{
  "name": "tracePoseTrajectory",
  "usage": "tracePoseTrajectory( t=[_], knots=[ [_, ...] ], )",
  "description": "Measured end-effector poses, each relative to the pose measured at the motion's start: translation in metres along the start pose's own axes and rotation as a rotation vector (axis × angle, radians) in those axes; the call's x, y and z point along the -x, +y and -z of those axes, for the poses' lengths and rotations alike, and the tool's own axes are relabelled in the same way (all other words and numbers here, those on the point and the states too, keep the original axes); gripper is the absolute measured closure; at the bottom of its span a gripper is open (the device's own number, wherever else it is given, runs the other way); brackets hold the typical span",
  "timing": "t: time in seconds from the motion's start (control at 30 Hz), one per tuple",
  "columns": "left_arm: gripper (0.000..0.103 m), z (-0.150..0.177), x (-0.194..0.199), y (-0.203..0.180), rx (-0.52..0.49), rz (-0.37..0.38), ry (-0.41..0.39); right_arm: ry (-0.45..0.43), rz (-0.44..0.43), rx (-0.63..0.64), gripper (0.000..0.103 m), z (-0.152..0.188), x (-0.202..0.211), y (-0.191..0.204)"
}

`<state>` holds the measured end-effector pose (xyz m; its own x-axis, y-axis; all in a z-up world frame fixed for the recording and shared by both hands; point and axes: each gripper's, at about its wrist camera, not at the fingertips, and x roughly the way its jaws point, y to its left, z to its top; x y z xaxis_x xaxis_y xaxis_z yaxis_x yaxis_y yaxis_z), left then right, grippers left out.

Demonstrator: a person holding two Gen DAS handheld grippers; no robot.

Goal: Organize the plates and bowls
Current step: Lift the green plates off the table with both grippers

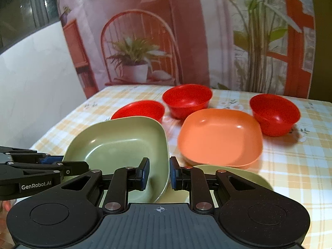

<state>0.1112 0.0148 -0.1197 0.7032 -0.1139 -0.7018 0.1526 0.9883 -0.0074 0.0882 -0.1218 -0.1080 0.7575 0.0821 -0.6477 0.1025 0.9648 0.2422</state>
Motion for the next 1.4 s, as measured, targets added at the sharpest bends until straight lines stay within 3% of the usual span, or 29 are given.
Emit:
tracePoseTrajectory(
  t=[0.47, 1.03, 1.4],
  knots=[
    [0.080, -0.019, -0.019, -0.038, -0.099, 0.083, 0.026, -0.071, 0.056, -0.140, 0.083, 0.007, 0.023, -0.055],
    [0.080, -0.072, -0.089, -0.068, -0.122, 0.214, 0.084, -0.032, 0.148, -0.189, 0.085, -0.020, -0.012, -0.112],
    [0.080, -0.081, -0.122, -0.075, -0.179, 0.185, 0.113, 0.020, 0.169, -0.201, 0.087, -0.028, -0.044, -0.123]
  ],
)
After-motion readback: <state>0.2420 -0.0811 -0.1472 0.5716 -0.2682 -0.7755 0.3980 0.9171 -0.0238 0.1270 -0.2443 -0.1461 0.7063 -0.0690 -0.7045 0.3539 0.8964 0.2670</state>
